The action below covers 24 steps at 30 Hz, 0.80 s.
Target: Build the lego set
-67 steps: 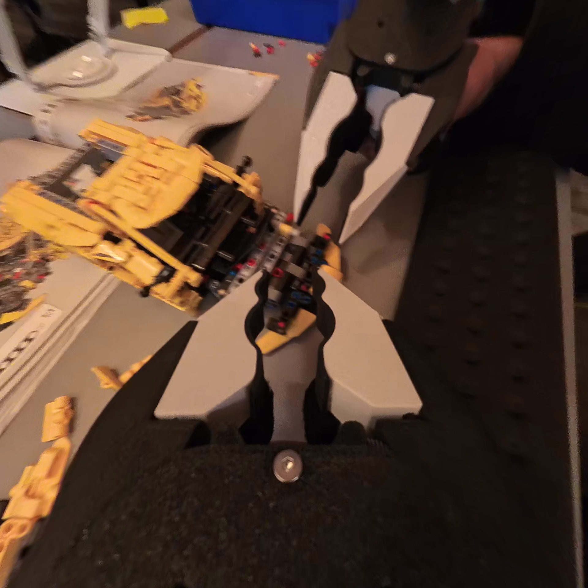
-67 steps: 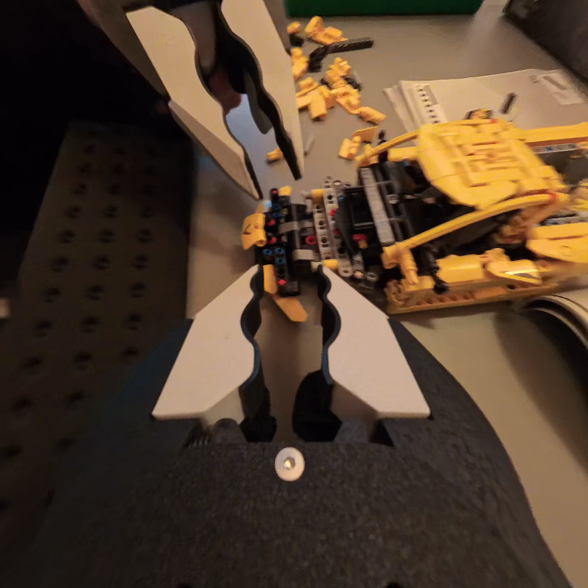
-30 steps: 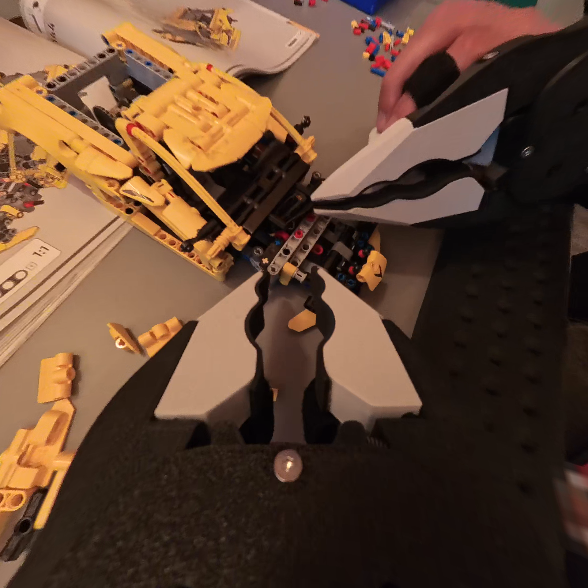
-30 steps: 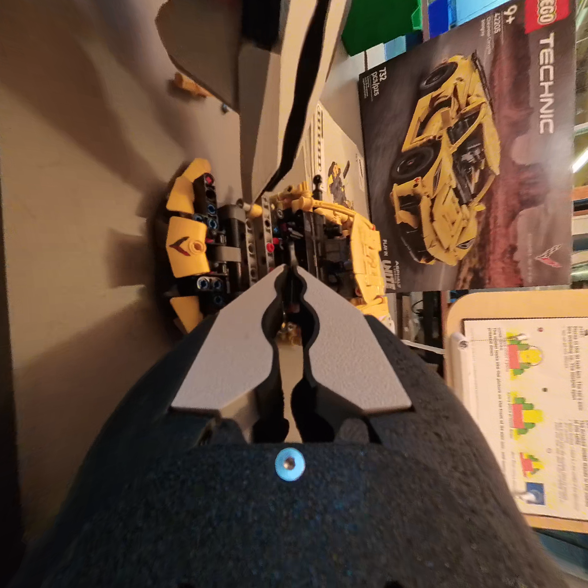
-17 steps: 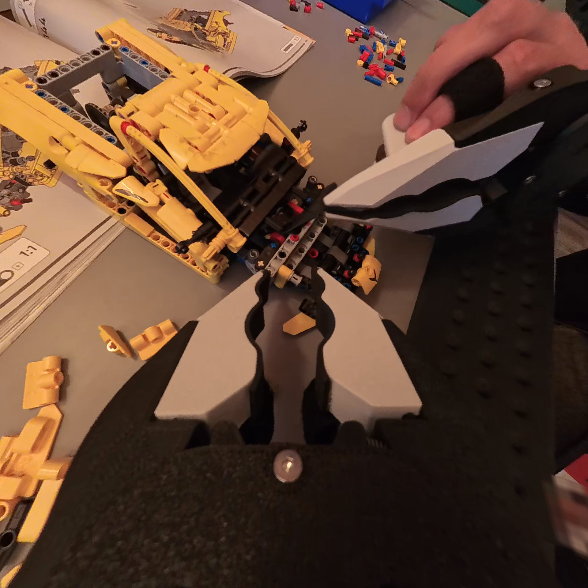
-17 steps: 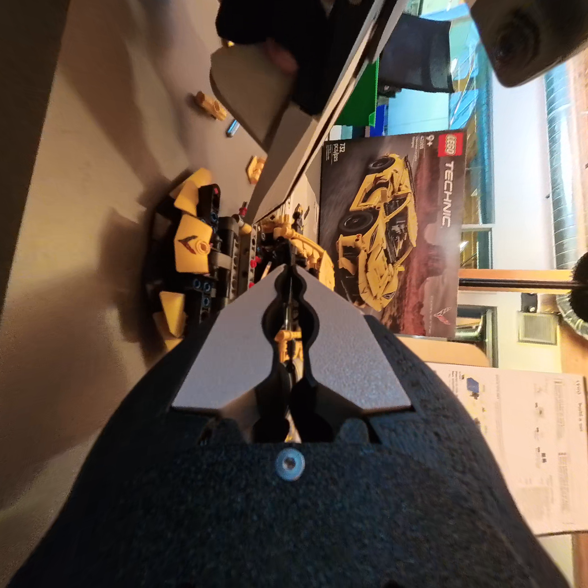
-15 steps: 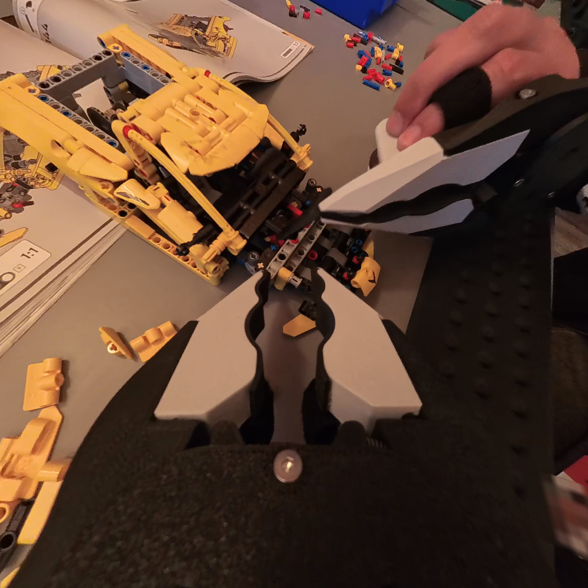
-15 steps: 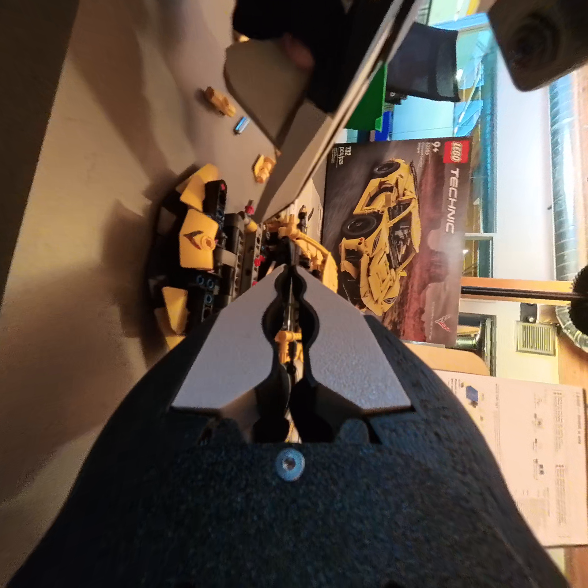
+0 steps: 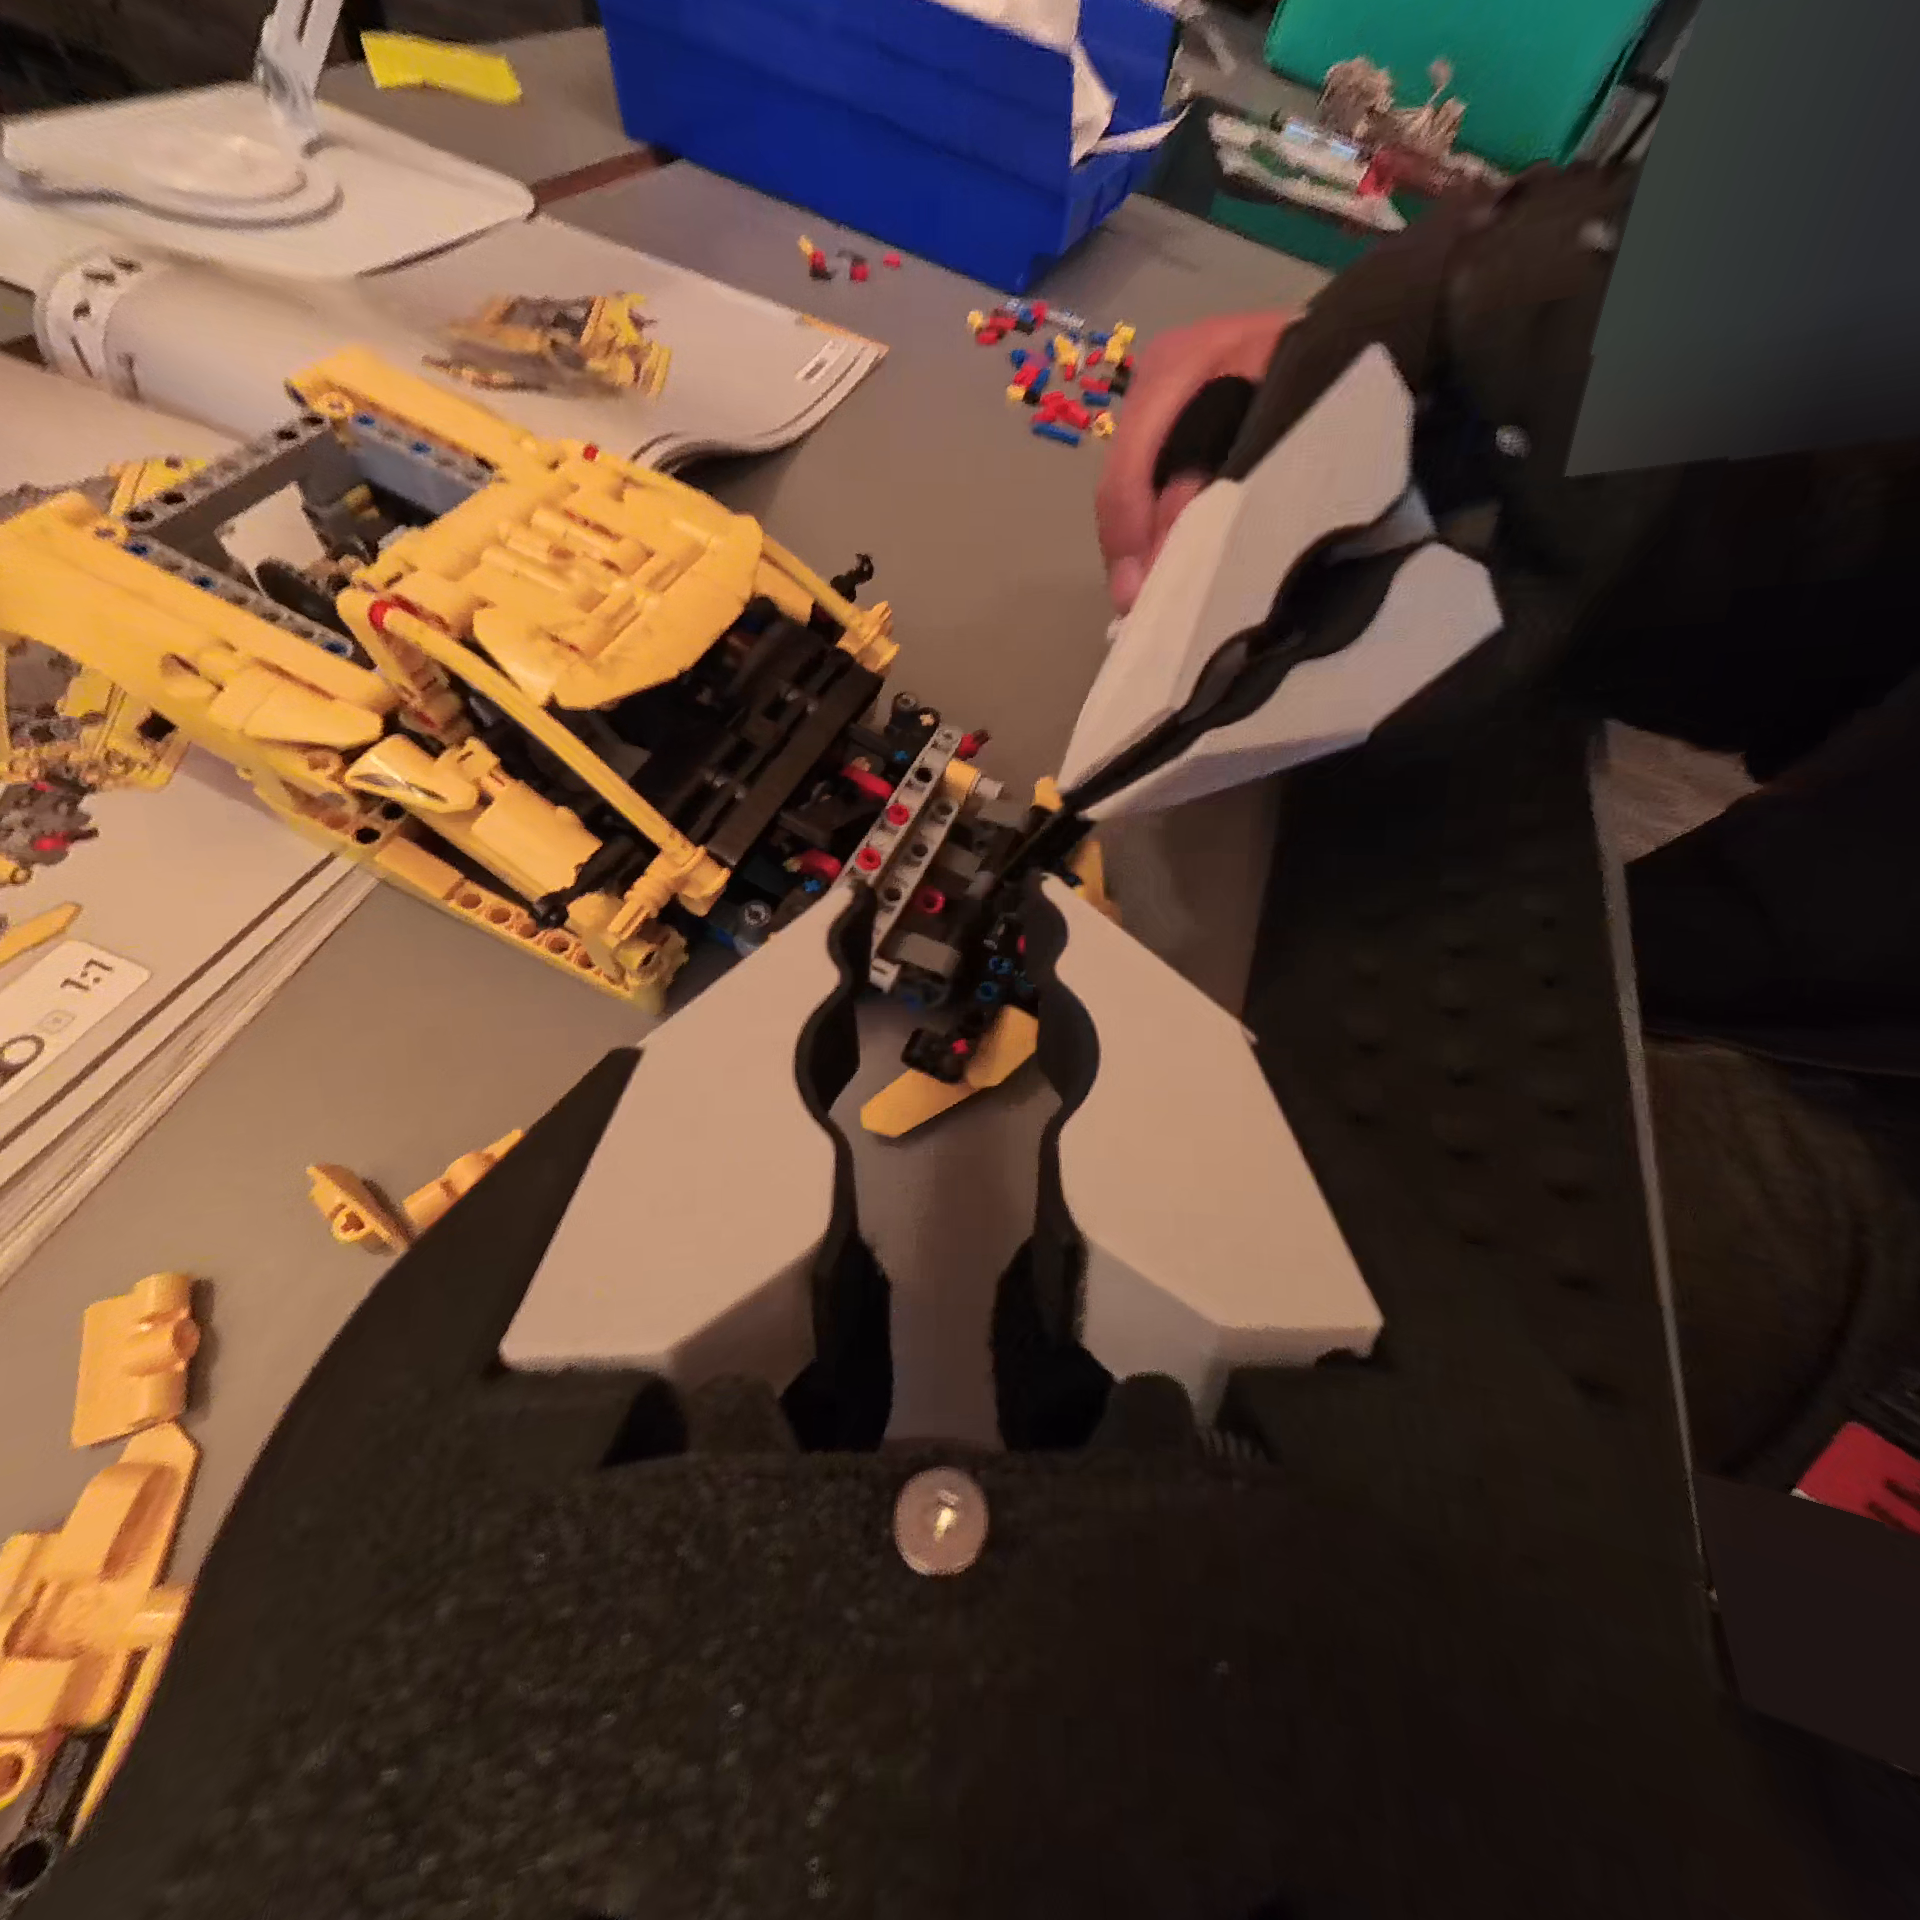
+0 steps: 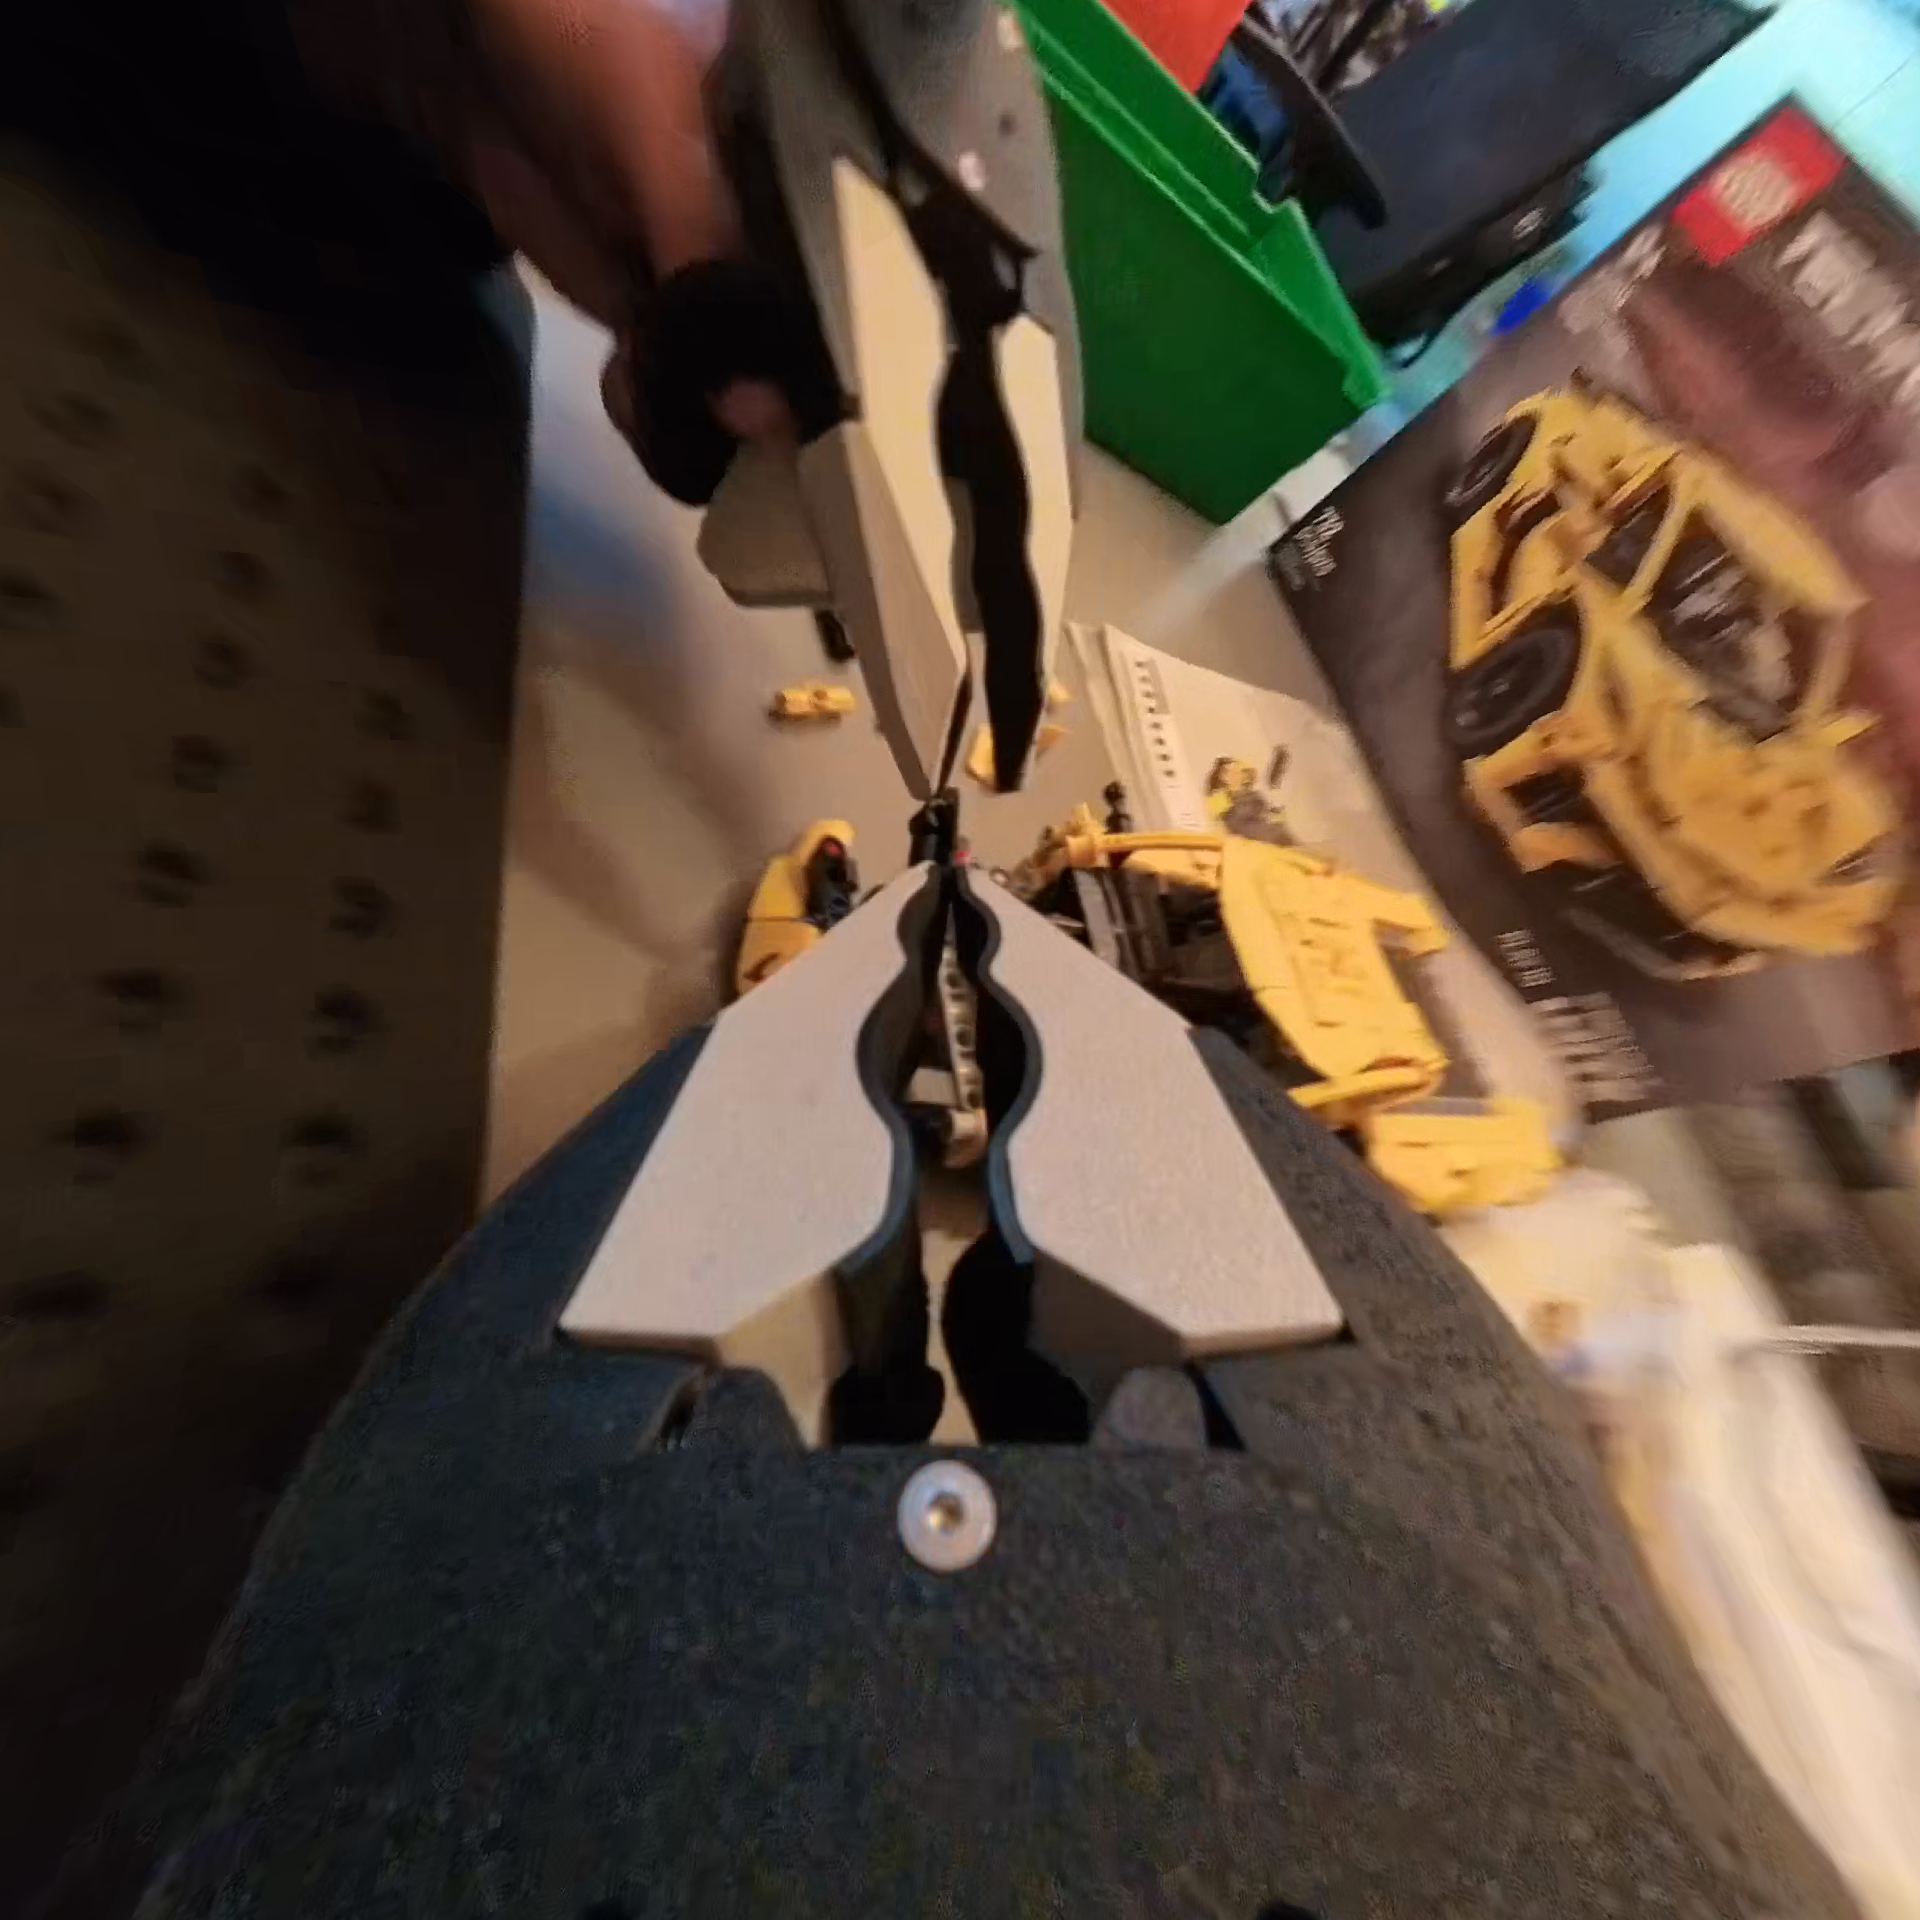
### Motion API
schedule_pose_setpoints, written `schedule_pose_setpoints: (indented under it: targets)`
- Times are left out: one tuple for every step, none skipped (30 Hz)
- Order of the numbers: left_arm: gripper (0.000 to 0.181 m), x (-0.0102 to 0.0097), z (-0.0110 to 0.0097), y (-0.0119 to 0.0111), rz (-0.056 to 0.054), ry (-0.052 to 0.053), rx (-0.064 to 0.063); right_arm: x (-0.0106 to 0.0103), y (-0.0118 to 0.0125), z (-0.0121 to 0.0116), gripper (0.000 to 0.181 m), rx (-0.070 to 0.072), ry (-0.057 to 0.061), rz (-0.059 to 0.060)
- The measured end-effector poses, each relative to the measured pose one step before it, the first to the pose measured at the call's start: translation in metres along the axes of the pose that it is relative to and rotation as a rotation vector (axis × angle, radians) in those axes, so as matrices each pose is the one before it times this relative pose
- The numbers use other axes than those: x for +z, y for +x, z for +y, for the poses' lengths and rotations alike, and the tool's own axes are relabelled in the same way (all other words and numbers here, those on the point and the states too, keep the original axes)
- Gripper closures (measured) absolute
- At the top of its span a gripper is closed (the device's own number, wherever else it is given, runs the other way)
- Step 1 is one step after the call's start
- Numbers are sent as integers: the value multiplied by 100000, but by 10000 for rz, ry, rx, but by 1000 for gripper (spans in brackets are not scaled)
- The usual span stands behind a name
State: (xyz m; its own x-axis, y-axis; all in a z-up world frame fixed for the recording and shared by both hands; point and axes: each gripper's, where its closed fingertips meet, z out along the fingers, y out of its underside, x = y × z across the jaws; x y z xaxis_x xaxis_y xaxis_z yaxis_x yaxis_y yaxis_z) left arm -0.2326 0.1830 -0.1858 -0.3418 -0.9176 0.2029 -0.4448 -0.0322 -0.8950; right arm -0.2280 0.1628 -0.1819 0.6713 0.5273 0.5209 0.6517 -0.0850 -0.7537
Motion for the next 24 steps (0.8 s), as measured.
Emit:
schedule_pose_setpoints:
  targets:
    - [153,-162,-253,-165,-69,166,-28,-305,6,-16,181,1057,203,-595]
    - [153,-68,-62,-410,-190,48,-29,-236,205,79,181,1179,158,-498]
    - [153,19,115,-369,-157,-47,-36,-248,253,67,181,1118,159,-498]
    - [153,67,129,-162,-47,-58,-47,-180,238,250,181,908,14,-455]
    - [153,93,103,14,22,-38,-28,-94,301,468,181,590,-131,-304]
    - [153,96,92,6,-7,-47,13,-78,398,390,181,319,-102,-52]
    - [153,89,158,-119,-88,-82,62,-72,-34,183,181,120,-12,-157]
    - [153,73,185,-250,-171,-102,86,25,-636,144,181,73,-43,-445]
    - [153,74,205,-289,-194,-106,83,154,-769,186,181,27,-90,-448]
    - [153,77,206,-165,-106,-101,56,268,-435,290,181,41,-176,-223]
    - [153,67,99,-5,-4,-50,12,287,-73,332,181,161,-201,-62]
    - [153,41,-10,40,27,9,-18,210,-49,240,181,263,-151,-126]
    - [153,16,-38,38,21,17,-14,112,-150,202,181,279,-118,-264]
    - [153,-11,-26,30,19,19,-8,-12,-37,44,181,228,-20,-182]
    - [153,-18,-36,-3,-2,19,-15,-65,70,-70,181,134,83,-53]
    - [153,-14,-31,7,-4,16,-5,-52,-4,19,181,69,32,-66]
    - [153,-19,-28,-9,-4,14,4,-2,24,77,181,36,-26,-19]
    - [153,-8,-14,-3,-6,7,-2,59,23,119,181,-7,-60,10]
    - [153,5,24,-18,-2,-8,-14,112,-60,152,181,-51,-101,-12]
    - [153,13,50,-20,-2,-27,-21,145,-306,182,181,-122,-133,-112]
    - [153,24,36,-32,-18,-27,-10,223,-599,262,181,-195,-185,-244]
    - [153,1,22,-28,-21,-9,9,324,-715,416,181,-310,-267,-257]
    - [153,8,14,-7,-10,-4,14,416,-808,418,181,-367,-274,-250]
    - [153,8,25,-6,-10,-15,10,454,-629,395,181,-322,-273,-149]
